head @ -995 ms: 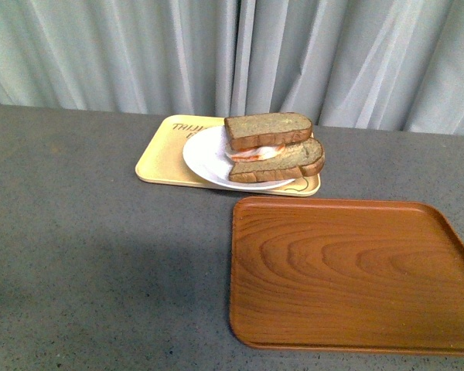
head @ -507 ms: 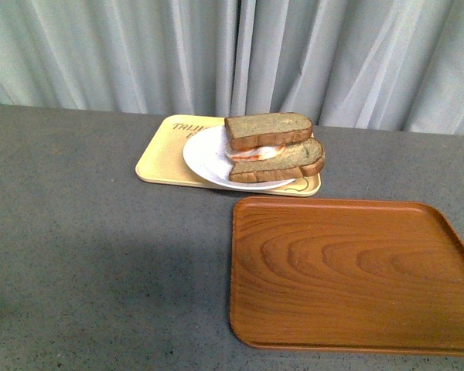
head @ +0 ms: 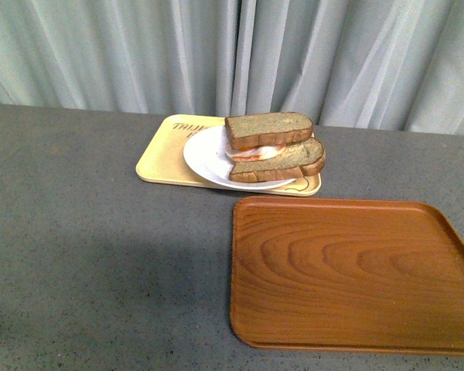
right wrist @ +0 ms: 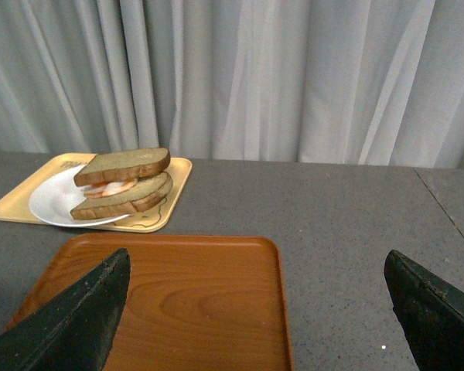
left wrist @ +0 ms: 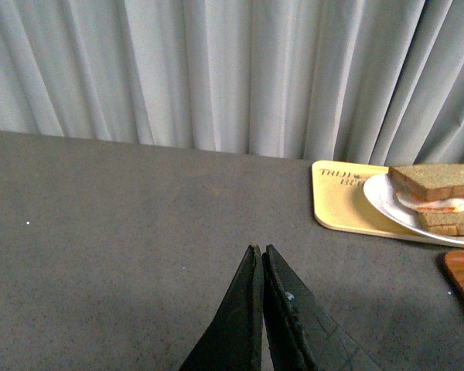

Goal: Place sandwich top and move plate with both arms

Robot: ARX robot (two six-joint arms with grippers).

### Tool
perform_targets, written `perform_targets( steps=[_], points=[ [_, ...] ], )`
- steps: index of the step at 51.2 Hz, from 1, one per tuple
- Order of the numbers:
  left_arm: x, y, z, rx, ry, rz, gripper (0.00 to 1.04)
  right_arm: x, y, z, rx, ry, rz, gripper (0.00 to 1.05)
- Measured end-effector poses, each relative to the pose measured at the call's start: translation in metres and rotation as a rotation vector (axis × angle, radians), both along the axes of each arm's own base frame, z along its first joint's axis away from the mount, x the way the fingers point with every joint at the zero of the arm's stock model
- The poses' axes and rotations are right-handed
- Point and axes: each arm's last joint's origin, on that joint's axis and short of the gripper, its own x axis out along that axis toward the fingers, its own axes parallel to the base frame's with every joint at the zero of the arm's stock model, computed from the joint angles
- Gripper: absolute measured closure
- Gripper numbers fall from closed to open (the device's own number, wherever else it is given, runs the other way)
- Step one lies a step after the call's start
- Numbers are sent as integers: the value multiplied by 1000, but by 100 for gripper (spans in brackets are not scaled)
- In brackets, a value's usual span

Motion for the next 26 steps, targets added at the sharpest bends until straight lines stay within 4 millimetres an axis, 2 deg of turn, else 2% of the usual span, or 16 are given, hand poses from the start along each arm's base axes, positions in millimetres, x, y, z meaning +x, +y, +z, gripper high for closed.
perform_targets(
  steps=[10, 12, 26],
  points=[
    [0, 0, 0, 0, -1, 0, 103, 0, 0, 0, 0, 0, 0, 9],
    [0, 0, 0, -1, -1, 0, 100, 0, 0, 0, 0, 0, 0, 9],
    [0, 0, 0, 0, -1, 0, 33, 0, 0, 0, 0, 0, 0, 9]
  ],
)
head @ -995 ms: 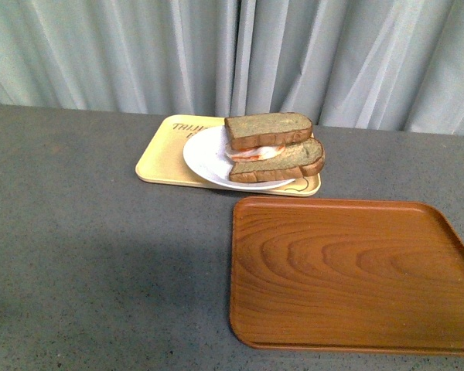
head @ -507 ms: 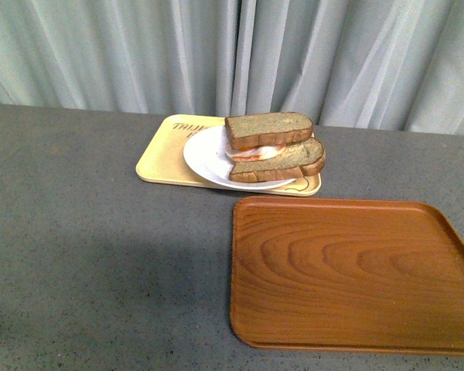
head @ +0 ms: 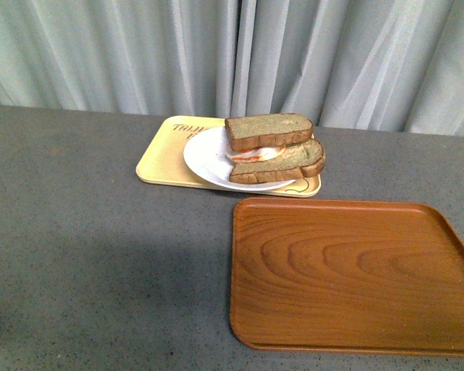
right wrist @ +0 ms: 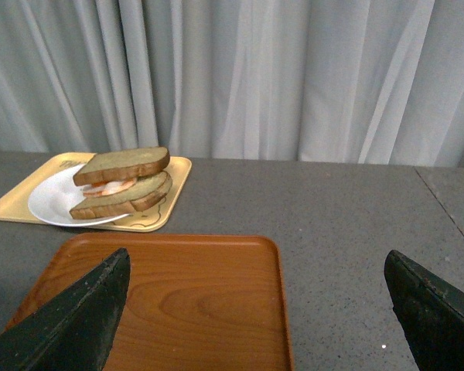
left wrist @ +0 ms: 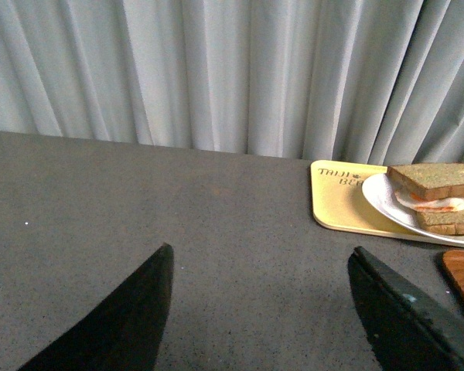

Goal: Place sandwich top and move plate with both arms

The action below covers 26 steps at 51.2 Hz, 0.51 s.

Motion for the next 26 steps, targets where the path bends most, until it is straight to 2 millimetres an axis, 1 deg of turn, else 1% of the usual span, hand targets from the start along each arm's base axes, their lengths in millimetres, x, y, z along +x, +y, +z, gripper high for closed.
perform_targets(
  steps=[2, 8, 12, 26],
  points=[
    [0, 0, 0, 0, 0, 0, 24, 0, 0, 0, 0, 0, 0, 9],
    [0, 0, 0, 1, 0, 0, 7, 0, 0, 0, 0, 0, 0, 9],
    [0, 0, 0, 2, 0, 0, 10, 0, 0, 0, 0, 0, 0, 9],
    [0, 0, 0, 2, 0, 0, 9, 0, 0, 0, 0, 0, 0, 9]
  ],
)
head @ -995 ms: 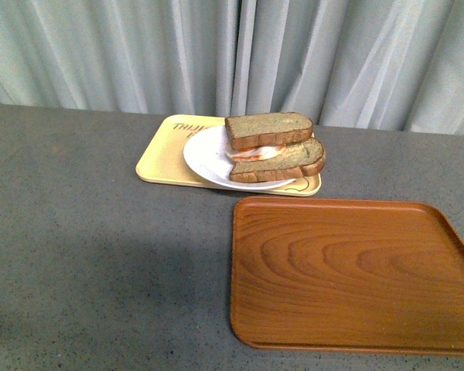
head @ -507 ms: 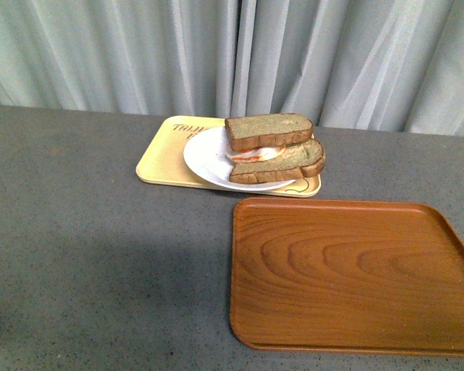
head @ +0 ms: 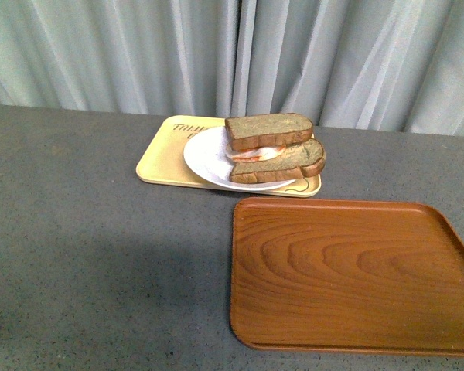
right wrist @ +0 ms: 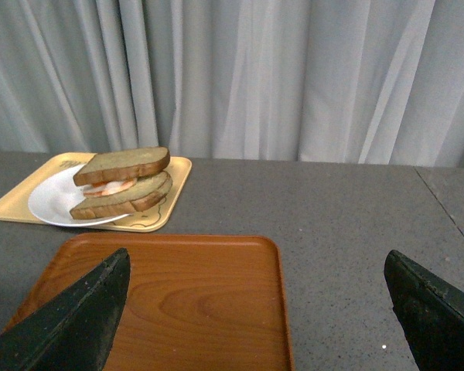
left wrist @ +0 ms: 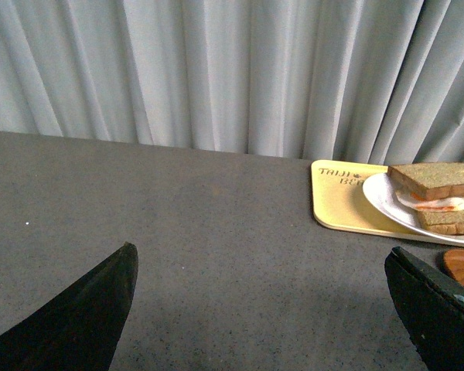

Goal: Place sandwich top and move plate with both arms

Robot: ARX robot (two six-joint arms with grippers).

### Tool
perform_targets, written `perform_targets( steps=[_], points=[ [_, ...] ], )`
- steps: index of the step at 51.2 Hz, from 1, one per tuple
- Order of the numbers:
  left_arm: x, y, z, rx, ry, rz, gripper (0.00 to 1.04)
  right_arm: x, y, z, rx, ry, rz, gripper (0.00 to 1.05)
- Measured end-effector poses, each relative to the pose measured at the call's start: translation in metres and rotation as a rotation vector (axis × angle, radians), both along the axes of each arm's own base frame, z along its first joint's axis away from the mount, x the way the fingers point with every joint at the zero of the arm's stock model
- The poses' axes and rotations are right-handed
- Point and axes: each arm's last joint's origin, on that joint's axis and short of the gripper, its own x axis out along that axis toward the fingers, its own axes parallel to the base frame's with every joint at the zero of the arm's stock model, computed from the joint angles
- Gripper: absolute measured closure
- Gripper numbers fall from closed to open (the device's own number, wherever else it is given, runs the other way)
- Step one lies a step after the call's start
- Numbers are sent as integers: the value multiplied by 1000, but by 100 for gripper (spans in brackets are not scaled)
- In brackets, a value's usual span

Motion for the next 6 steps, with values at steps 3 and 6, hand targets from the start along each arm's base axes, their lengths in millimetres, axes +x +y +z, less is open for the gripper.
perform_targets(
  steps=[3, 6],
  points=[
    [0, 0, 0, 0, 0, 0, 9, 0, 0, 0, 0, 0, 0, 9],
    [0, 0, 0, 0, 0, 0, 9, 0, 0, 0, 0, 0, 0, 9]
  ],
)
